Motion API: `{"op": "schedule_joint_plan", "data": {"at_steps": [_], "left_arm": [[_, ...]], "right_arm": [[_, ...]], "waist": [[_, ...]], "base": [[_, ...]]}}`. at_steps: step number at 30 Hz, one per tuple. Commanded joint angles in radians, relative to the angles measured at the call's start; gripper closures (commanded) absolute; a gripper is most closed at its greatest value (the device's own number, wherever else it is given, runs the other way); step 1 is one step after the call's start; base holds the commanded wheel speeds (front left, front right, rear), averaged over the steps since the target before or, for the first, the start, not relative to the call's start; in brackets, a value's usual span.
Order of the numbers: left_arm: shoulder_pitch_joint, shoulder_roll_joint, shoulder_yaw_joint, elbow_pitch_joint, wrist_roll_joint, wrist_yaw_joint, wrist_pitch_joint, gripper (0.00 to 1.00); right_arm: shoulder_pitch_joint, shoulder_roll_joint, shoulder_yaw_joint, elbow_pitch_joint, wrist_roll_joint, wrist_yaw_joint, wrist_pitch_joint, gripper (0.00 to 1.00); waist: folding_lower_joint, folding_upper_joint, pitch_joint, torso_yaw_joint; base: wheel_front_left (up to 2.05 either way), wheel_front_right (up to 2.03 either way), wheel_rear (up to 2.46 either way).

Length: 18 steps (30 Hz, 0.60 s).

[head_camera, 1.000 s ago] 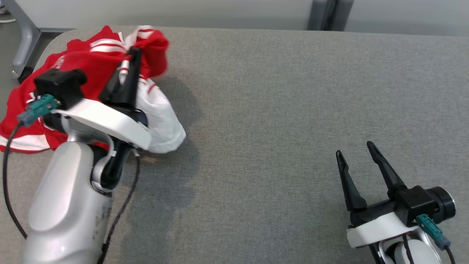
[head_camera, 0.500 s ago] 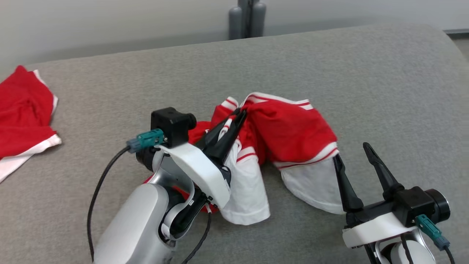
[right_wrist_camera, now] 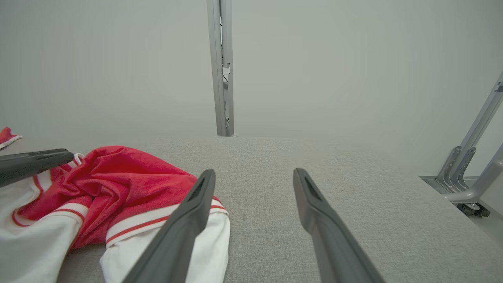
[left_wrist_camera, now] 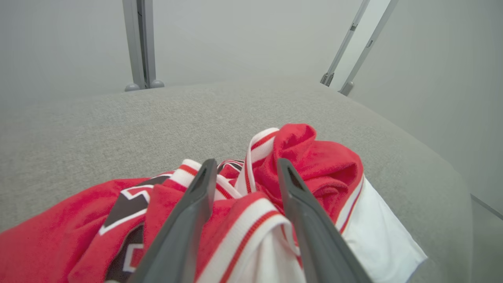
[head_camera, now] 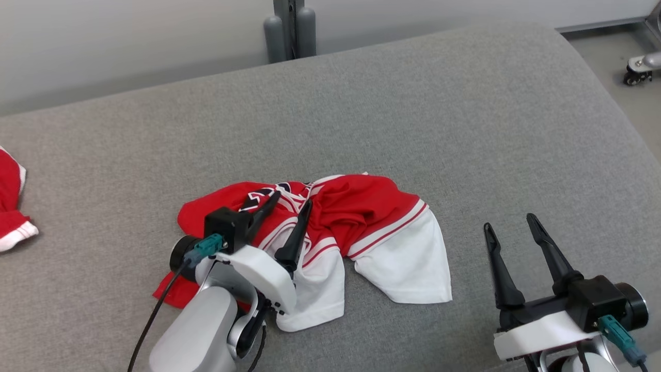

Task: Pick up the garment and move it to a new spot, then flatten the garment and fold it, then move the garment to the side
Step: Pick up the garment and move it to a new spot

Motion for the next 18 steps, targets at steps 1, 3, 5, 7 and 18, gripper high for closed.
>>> {"op": "schedule_joint_plan", "data": {"at_steps": [1, 3, 5, 7, 18], "left_arm": [[0.018, 0.011, 0.007, -0.014, 0.019, 0.021, -0.036, 0.0], [0.061, 0.029, 0.024, -0.053, 0.026, 0.056, -0.08, 0.0], [0.121, 0.063, 0.043, -0.113, 0.039, 0.086, -0.099, 0.0], [0.185, 0.103, 0.072, -0.181, 0.044, 0.121, -0.108, 0.0], [0.633, 0.237, 0.292, -0.471, 0.056, 0.263, -0.124, 0.0]], "right_arm": [[0.011, -0.005, -0.006, -0.012, -0.013, 0.0, -0.005, 0.0], [0.036, -0.004, -0.016, -0.031, -0.028, 0.0, -0.005, 0.0], [0.059, -0.005, -0.026, -0.05, -0.051, 0.0, -0.005, 0.0], [0.077, -0.007, -0.041, -0.072, -0.065, 0.0, -0.005, 0.0], [0.173, -0.028, -0.126, -0.058, -0.072, 0.0, -0.005, 0.0]], "waist": [[0.0, 0.0, -0.061, 0.035], [0.0, 0.0, -0.103, 0.051], [0.0, 0.0, -0.142, 0.068], [0.0, 0.0, -0.177, 0.09], [0.0, 0.0, -0.25, 0.188]], "base": [[0.0, 0.0, 0.0], [0.0, 0.0, 0.0], [0.0, 0.0, 0.0], [0.0, 0.0, 0.0], [0.0, 0.0, 0.0]]}}
